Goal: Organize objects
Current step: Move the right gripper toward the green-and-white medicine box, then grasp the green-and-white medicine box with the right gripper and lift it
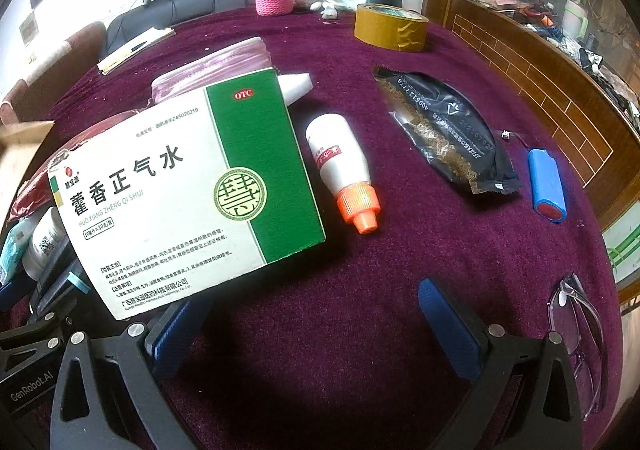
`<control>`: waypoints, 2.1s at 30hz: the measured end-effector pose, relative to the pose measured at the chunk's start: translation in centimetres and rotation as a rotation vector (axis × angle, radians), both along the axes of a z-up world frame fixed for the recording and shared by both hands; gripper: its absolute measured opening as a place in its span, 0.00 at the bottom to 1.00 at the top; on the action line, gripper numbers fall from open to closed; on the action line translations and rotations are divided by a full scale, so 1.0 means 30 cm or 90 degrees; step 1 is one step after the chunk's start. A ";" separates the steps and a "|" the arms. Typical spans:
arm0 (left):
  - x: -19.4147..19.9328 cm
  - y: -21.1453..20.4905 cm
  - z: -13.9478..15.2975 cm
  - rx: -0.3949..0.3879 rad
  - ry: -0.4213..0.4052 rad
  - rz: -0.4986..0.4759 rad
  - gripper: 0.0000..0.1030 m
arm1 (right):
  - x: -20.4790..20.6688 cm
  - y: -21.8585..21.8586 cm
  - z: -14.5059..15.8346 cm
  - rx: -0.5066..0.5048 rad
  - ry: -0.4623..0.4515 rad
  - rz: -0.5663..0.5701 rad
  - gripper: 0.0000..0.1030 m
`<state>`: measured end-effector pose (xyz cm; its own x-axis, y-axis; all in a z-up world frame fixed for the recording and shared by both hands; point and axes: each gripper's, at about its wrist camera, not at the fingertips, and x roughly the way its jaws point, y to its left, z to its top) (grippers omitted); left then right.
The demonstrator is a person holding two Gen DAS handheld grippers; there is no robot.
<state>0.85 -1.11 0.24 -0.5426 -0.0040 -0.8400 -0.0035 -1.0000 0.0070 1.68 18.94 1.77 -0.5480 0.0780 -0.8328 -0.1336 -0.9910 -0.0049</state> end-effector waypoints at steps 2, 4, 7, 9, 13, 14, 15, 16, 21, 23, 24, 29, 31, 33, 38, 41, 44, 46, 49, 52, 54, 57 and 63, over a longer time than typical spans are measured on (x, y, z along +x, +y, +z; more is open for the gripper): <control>0.000 0.001 0.001 0.000 0.000 0.000 1.00 | 0.002 -0.001 0.000 0.000 0.000 0.000 1.00; 0.000 0.000 0.001 0.000 0.000 0.000 1.00 | 0.005 -0.003 0.000 0.000 0.000 0.000 1.00; 0.001 0.000 0.002 0.000 0.000 0.000 1.00 | 0.010 -0.007 -0.001 0.000 0.000 0.000 1.00; 0.002 0.000 0.001 0.000 0.000 0.000 1.00 | 0.010 -0.008 0.001 0.000 -0.001 0.000 1.00; 0.003 -0.003 0.003 0.000 0.000 0.000 1.00 | -0.001 -0.002 0.003 0.000 -0.002 0.000 1.00; 0.005 -0.002 0.002 0.000 0.000 0.000 1.00 | -0.001 -0.003 0.003 0.000 -0.002 0.000 1.00; 0.004 -0.003 0.003 0.000 0.000 0.000 1.00 | 0.000 -0.003 0.003 0.000 -0.002 0.000 1.00; 0.003 -0.003 0.003 0.000 0.000 0.000 1.00 | 0.001 -0.004 0.003 0.000 -0.002 0.000 1.00; 0.003 -0.006 0.004 0.002 0.000 0.008 1.00 | 0.004 -0.006 0.004 0.000 -0.002 0.000 1.00; 0.031 -0.033 0.009 -0.002 -0.003 0.029 1.00 | 0.004 -0.006 0.004 0.000 -0.002 0.000 1.00; 0.027 -0.025 0.000 -0.001 -0.011 0.034 1.00 | 0.004 -0.006 0.003 0.000 -0.002 0.000 1.00; 0.161 0.020 0.091 0.007 -0.001 0.059 0.98 | 0.004 -0.006 0.003 -0.001 -0.002 0.000 1.00; 0.239 0.032 0.145 -0.023 0.030 0.064 0.98 | 0.002 -0.007 0.002 0.002 -0.005 0.017 1.00; 0.337 0.024 0.213 -0.026 0.063 0.061 0.98 | -0.010 0.005 0.000 -0.002 -0.015 0.049 1.00; 0.435 -0.010 0.336 -0.066 0.101 0.045 0.98 | -0.058 -0.026 0.044 0.008 -0.113 0.176 0.98; 0.470 -0.057 0.386 -0.081 0.106 0.046 0.98 | -0.007 -0.073 0.155 0.067 -0.008 0.250 0.99; 0.540 -0.115 0.423 -0.104 0.106 0.065 0.98 | 0.008 -0.153 0.221 0.093 0.036 0.299 0.99; 0.576 -0.161 0.444 -0.106 0.109 0.095 0.98 | -0.011 -0.202 0.238 0.082 0.029 0.319 0.99; 0.632 -0.219 0.468 -0.078 0.117 0.145 0.98 | -0.037 -0.246 0.243 0.076 0.025 0.341 0.99; 0.682 -0.228 0.466 -0.072 0.108 0.172 0.98 | -0.090 -0.269 0.232 0.083 0.009 0.335 0.99; 0.710 -0.217 0.453 -0.072 0.099 0.183 0.98 | -0.116 -0.259 0.222 0.073 -0.015 0.319 1.00; 0.724 -0.193 0.437 -0.073 0.088 0.186 0.98 | -0.156 -0.258 0.170 0.072 -0.074 0.309 1.00; 0.705 -0.161 0.448 -0.071 0.088 0.189 0.98 | -0.107 -0.233 0.163 0.003 -0.117 0.352 1.00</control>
<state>22.00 -5.94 13.67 -0.6124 -0.2673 -0.7440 0.2968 -0.9500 0.0970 -1.53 11.94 6.65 -0.3553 -0.1744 -0.9183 0.4074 -0.9131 0.0158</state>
